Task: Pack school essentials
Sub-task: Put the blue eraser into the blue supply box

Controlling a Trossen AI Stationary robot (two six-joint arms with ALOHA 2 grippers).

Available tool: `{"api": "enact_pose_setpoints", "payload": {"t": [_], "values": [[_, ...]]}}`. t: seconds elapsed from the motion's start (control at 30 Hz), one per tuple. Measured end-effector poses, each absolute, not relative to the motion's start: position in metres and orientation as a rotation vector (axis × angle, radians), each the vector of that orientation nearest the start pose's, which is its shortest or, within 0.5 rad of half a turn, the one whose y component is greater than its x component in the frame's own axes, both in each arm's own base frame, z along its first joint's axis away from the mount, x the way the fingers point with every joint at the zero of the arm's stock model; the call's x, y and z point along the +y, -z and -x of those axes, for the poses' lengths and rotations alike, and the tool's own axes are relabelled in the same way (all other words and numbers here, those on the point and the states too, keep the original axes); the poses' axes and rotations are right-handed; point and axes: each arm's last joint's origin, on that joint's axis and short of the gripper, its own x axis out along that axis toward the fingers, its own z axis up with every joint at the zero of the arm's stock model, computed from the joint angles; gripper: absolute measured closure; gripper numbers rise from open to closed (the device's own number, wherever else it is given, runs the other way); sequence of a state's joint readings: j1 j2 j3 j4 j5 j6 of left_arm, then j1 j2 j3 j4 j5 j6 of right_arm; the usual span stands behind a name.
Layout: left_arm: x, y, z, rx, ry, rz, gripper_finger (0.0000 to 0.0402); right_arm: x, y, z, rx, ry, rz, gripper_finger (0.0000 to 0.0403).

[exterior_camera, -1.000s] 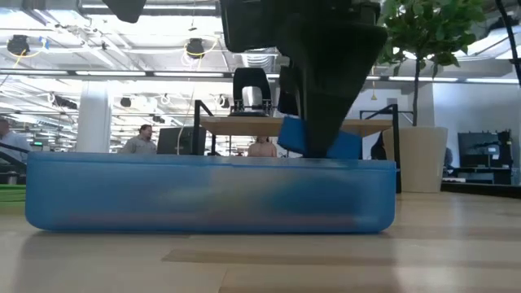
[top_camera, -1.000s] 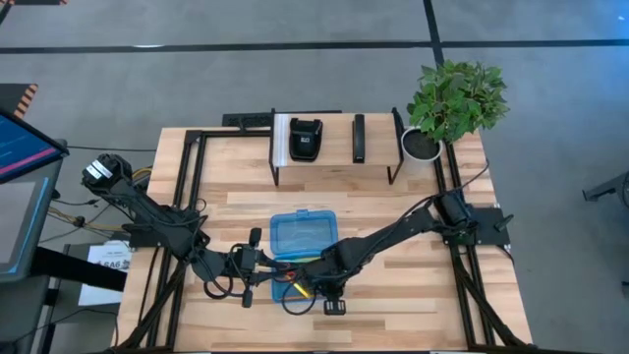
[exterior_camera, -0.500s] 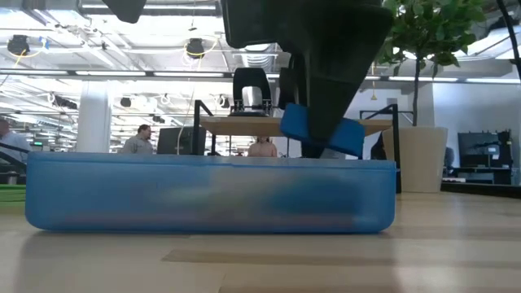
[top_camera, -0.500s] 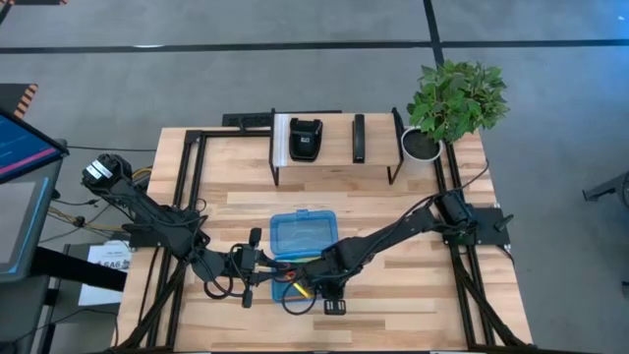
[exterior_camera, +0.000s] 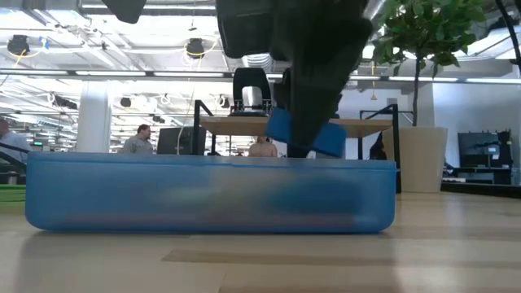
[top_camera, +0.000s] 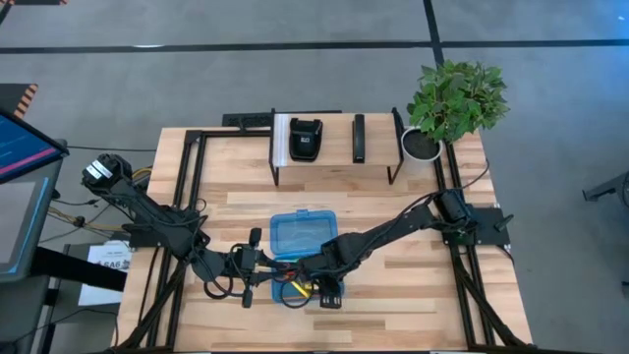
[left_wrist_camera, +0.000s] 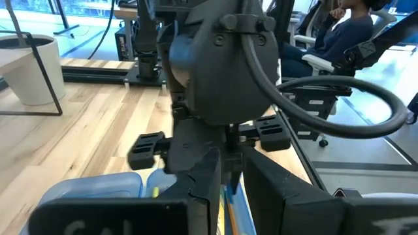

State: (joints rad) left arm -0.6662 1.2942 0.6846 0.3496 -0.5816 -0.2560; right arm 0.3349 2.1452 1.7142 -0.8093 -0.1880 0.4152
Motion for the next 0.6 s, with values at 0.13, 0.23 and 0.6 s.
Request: {"api": "enact_pose_setpoints", "payload": {"t": [0.13,0.23,0.6], "values": [[-0.156,-0.243,-0.224,0.22,0.057,0.104,0.0349,0.142,-0.186,-0.419,1.313,-0.158,-0.268,0.0194],[-0.156,-0.243,-0.224,0.22,0.057,0.102,0.0349,0.137,-0.186,-0.421,1.311,-0.148,-0.275,0.0201],[-0.161,-0.235,-0.227,0.26,0.157,0.102,0.0349,0.128,-0.205,-0.429,1.254,-0.044,-0.227,0.0213]]}}
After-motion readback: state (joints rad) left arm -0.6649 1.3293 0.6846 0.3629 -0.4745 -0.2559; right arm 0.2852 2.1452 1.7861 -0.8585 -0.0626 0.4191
